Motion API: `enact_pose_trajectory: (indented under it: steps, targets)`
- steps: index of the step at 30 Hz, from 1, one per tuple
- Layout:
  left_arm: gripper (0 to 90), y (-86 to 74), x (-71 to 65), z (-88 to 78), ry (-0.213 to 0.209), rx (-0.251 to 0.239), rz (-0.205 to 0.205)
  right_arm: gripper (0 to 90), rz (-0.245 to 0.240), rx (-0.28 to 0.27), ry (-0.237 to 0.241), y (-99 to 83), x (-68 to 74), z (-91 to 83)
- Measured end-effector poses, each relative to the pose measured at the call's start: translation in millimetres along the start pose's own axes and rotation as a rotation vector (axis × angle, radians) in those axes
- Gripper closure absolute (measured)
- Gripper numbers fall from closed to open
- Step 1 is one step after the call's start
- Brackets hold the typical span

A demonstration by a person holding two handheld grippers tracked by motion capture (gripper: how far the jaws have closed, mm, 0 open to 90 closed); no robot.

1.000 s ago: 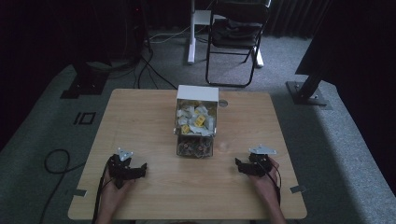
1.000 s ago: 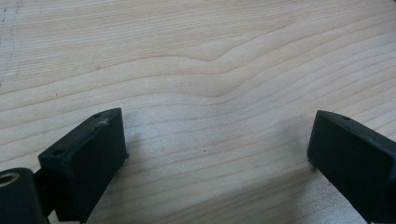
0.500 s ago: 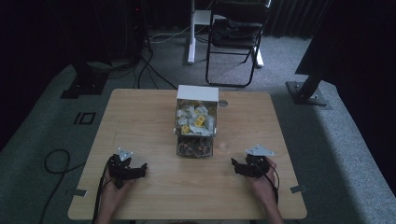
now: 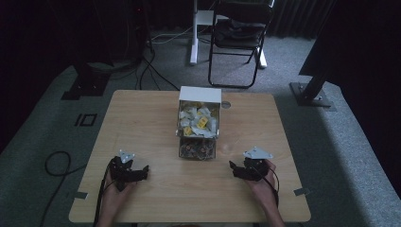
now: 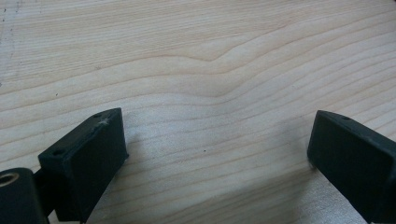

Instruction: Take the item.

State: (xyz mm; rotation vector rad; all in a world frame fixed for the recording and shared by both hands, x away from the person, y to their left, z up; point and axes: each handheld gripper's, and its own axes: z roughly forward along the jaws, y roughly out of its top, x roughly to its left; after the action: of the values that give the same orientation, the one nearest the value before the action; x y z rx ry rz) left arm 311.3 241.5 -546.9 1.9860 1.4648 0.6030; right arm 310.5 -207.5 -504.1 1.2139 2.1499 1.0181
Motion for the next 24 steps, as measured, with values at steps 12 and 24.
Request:
enact_pose_trajectory:
  steps: [12,24]
  targets:
    - [5.1,0.0,0.1,0.0,-0.001,0.000,0.001,29.3,-0.067,-0.010,0.036,6.5,15.5,-0.7]
    - [5.1,0.0,0.0,0.0,0.000,0.001,0.000,36.0,-0.128,-0.012,0.079,13.9,26.0,-0.4]
